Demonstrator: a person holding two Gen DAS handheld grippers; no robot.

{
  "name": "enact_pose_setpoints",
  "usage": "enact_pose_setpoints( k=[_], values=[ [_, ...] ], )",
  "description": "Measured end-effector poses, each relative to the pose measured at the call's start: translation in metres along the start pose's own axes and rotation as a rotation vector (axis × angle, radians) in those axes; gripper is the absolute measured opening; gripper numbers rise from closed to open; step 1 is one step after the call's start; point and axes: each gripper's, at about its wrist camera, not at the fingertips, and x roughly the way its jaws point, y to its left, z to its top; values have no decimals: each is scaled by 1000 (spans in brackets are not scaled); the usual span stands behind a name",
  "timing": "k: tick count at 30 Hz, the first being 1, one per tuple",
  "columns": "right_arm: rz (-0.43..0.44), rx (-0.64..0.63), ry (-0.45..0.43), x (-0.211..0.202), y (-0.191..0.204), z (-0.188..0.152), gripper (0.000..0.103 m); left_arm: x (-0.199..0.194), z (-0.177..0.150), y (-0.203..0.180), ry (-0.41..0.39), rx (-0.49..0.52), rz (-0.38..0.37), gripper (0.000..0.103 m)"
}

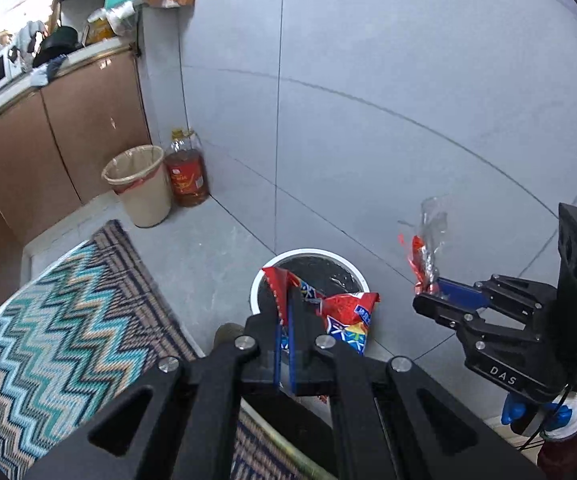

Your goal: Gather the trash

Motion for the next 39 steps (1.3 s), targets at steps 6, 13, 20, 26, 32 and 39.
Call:
enact_pose_setpoints(
  k=[6,13,20,26,32,39],
  values=[
    [-13,50,61,46,-38,16,22,70,27,-5,63,-22,-7,3],
    [-32,86,161,106,-66,19,22,149,36,-4,149,-34,31,6],
    [-46,111,222,150,-85,17,23,201,34,5,209,-91,45,6],
    [-89,108,247,167,-95,18,44,224,32,7,239,-125,36,24],
    [-118,100,248,160,-98,15,47,225,34,12,226,-152,21,36],
    [-136,97,224,141,-94,16,50,202,35,11,191,-151,4,37]
  ],
)
